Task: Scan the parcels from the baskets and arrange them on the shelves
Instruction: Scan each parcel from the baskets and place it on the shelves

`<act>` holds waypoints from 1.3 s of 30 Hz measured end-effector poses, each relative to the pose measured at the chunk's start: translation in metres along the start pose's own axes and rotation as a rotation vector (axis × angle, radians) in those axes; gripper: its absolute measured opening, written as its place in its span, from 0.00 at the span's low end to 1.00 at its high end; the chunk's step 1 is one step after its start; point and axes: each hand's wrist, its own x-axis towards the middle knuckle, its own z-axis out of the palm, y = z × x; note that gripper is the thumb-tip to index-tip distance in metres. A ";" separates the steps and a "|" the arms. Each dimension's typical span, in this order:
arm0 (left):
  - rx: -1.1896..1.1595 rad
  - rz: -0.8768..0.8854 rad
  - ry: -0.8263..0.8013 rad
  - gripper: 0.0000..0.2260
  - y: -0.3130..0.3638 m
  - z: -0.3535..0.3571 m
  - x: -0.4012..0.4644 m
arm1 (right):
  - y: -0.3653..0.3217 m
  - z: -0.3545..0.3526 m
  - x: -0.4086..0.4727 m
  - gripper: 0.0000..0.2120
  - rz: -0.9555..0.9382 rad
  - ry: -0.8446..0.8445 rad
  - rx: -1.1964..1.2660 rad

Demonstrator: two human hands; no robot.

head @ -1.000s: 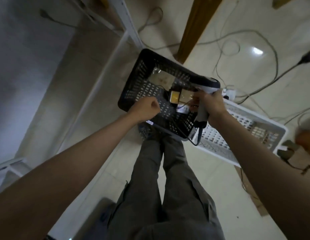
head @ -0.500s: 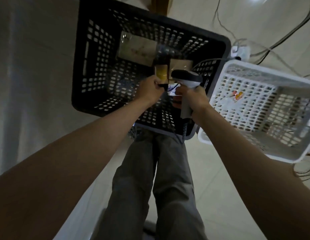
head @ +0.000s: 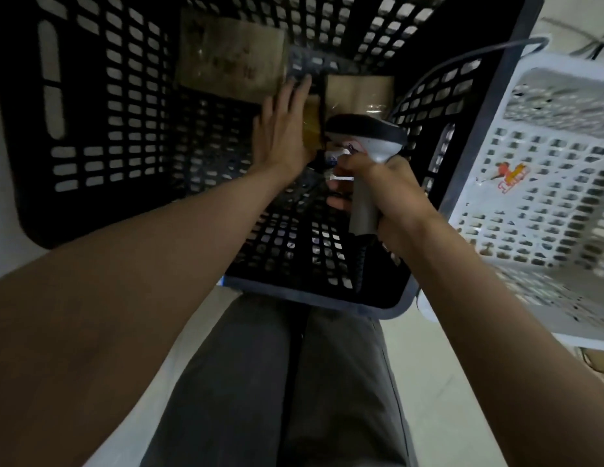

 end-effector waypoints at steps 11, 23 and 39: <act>-0.185 -0.228 0.204 0.44 -0.014 -0.052 -0.038 | -0.018 0.011 -0.041 0.07 -0.026 0.024 -0.022; -0.716 -0.463 0.326 0.44 -0.022 -0.301 -0.192 | -0.158 0.073 -0.228 0.06 -0.219 -0.114 -0.240; -1.121 -0.472 0.640 0.12 0.006 -0.579 -0.457 | -0.307 0.196 -0.505 0.17 -0.659 -0.395 -0.449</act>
